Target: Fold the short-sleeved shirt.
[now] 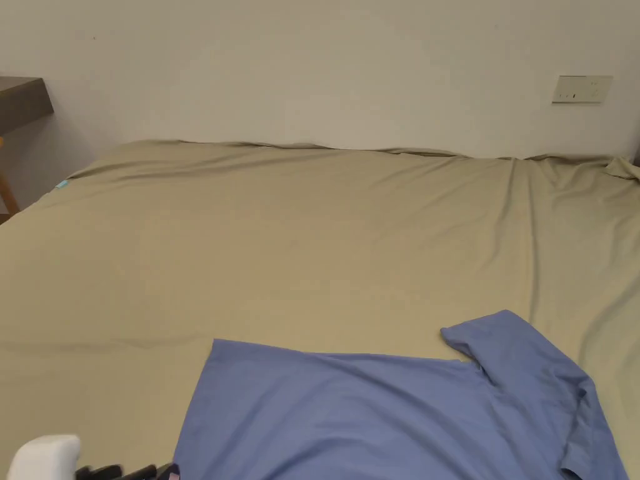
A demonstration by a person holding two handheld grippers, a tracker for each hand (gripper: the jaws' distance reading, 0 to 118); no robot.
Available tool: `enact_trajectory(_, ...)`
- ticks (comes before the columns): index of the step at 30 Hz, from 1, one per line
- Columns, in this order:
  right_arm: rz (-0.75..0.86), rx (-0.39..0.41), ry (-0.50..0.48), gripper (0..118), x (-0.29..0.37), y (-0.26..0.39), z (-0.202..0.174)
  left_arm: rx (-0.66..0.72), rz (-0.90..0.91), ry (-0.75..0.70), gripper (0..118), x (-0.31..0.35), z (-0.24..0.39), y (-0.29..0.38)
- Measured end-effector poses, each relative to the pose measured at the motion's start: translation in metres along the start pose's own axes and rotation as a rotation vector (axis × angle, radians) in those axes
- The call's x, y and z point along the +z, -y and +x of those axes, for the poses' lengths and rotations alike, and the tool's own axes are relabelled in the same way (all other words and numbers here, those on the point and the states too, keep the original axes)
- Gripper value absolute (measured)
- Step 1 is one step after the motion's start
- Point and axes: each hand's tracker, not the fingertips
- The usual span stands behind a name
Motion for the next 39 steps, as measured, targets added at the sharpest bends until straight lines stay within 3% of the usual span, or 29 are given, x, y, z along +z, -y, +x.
enact_trajectory(1, 0.003, 0.014, 0.004, 11, -0.008, -0.006, -0.004, 0.006, -0.03, 0.0, 2, -0.013, 0.004, -0.01)
enact_trajectory(3, 0.0, 0.042, 0.026, 10, -0.022, -0.016, -0.009, -0.048, -0.022, -0.089, 0, -0.035, 0.014, -0.025)
enact_trajectory(11, 0.015, 0.072, 0.01, 5, -0.062, -0.084, -0.005, -0.205, 0.014, -0.113, 0, -0.14, 0.029, -0.146)
enact_trajectory(15, 0.037, 0.052, 0.019, 4, -0.079, -0.117, 0.01, -0.223, -0.111, -0.14, 1, -0.216, 0.015, -0.19)
enact_trajectory(16, 0.039, 0.051, 0.022, 4, -0.083, -0.124, 0.014, -0.194, -0.161, -0.148, 16, -0.236, 0.009, -0.194)
enact_trajectory(17, 0.037, 0.052, 0.03, 4, -0.087, -0.128, 0.017, -0.177, -0.21, -0.168, 45, -0.253, 0.003, -0.194)
enact_trajectory(18, 0.035, 0.051, 0.035, 4, -0.09, -0.134, 0.02, -0.157, -0.263, -0.188, 83, -0.272, -0.002, -0.191)
enact_trajectory(19, 0.028, 0.045, 0.034, 4, -0.095, -0.139, 0.025, -0.14, -0.314, -0.194, 99, -0.287, -0.008, -0.187)
enact_trajectory(26, -0.109, -0.039, 0.006, 5, -0.151, -0.176, 0.067, -0.128, -0.437, -0.223, 95, -0.324, -0.02, -0.144)
enact_trajectory(27, -0.154, -0.056, 0.003, 16, -0.166, -0.181, 0.074, -0.111, -0.409, -0.208, 92, -0.32, -0.023, -0.142)
enact_trajectory(29, -0.217, -0.024, 0.026, 101, -0.196, -0.184, 0.084, -0.082, -0.349, -0.206, 60, -0.306, -0.02, -0.141)
enact_trajectory(30, -0.259, -0.02, 0.051, 118, -0.215, -0.183, 0.088, -0.089, -0.339, -0.208, 30, -0.301, -0.02, -0.141)
enact_trajectory(31, -0.312, -0.013, 0.072, 118, -0.234, -0.181, 0.092, -0.095, -0.322, -0.197, 7, -0.296, -0.02, -0.141)
enact_trajectory(33, -0.345, -0.036, 0.065, 118, -0.261, -0.182, 0.098, -0.063, -0.29, -0.12, 7, -0.288, -0.018, -0.141)
enact_trajectory(35, -0.402, -0.085, 0.069, 118, -0.287, -0.181, 0.103, -0.086, -0.31, -0.149, 7, -0.286, -0.013, -0.139)
enact_trajectory(39, -0.397, -0.059, 0.1, 118, -0.317, -0.162, 0.101, -0.084, -0.333, -0.139, 7, -0.292, -0.012, -0.137)
